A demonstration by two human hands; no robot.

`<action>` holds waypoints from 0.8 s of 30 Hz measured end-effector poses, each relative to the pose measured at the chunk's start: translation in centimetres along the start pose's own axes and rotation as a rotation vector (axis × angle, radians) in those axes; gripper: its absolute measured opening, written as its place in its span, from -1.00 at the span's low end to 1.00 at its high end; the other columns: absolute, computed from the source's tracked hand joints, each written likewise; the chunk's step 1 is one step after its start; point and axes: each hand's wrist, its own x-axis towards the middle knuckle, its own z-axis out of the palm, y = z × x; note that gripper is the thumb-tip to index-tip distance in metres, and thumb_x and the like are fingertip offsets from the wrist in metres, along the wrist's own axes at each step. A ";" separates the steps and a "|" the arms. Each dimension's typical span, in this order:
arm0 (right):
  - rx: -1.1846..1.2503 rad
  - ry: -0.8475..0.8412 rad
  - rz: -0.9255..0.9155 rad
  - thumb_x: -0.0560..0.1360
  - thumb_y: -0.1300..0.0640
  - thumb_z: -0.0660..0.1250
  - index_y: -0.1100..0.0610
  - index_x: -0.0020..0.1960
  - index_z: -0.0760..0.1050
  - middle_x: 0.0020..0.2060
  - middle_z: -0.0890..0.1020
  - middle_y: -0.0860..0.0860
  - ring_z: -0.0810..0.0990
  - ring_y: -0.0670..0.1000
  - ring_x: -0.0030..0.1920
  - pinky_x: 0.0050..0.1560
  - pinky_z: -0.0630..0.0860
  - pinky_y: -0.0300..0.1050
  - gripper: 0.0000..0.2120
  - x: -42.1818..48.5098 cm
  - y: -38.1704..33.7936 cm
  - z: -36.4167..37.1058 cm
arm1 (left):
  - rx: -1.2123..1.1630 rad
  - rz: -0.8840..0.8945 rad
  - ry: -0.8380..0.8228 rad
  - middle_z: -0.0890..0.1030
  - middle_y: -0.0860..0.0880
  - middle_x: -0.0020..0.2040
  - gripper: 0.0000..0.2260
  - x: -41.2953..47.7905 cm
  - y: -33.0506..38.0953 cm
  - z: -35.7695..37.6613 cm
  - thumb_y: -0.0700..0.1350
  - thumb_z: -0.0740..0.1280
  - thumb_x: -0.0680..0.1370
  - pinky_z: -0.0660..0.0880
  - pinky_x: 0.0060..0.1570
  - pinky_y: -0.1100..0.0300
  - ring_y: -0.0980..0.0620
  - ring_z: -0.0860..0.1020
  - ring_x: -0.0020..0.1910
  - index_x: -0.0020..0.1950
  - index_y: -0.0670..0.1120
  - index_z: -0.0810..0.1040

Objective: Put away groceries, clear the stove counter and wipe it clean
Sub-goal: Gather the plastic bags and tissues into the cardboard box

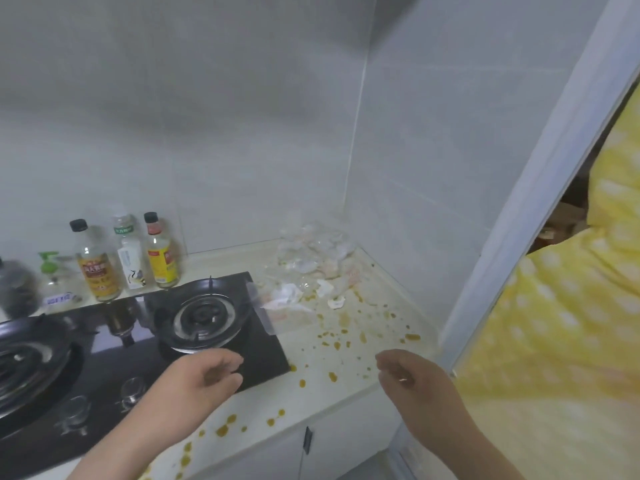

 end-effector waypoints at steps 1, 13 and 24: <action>-0.001 -0.006 -0.010 0.53 0.15 0.34 -0.24 -0.05 0.48 -0.07 0.60 -0.28 0.51 -0.44 -0.07 -0.16 0.41 -0.55 -0.75 1.6 0.5 -0.5 | 0.015 -0.001 0.007 0.66 0.21 -0.08 -0.82 1.3 0.4 0.5 -0.11 0.44 0.46 0.43 -0.08 0.45 0.42 0.56 -0.07 -0.02 0.16 0.60; -0.027 -0.166 -0.068 0.54 0.13 0.32 -0.25 -0.02 0.45 -0.05 0.58 -0.32 0.49 -0.49 -0.08 -0.15 0.36 -0.59 -0.75 19.0 5.6 -4.6 | 0.056 -0.025 0.102 0.59 0.43 -0.15 -0.81 13.9 5.4 6.5 -0.18 0.40 0.49 0.45 -0.07 0.51 0.42 0.56 -0.12 -0.12 0.14 0.58; -0.015 -0.214 -0.076 0.53 0.14 0.33 -0.28 -0.05 0.47 -0.05 0.61 -0.29 0.50 -0.44 -0.04 -0.15 0.40 -0.54 -0.72 27.9 6.7 -2.1 | -0.016 -0.112 0.100 0.65 0.31 -0.15 -0.75 20.9 3.4 6.7 -0.26 0.41 0.47 0.46 -0.15 0.53 0.33 0.60 -0.15 -0.18 0.11 0.65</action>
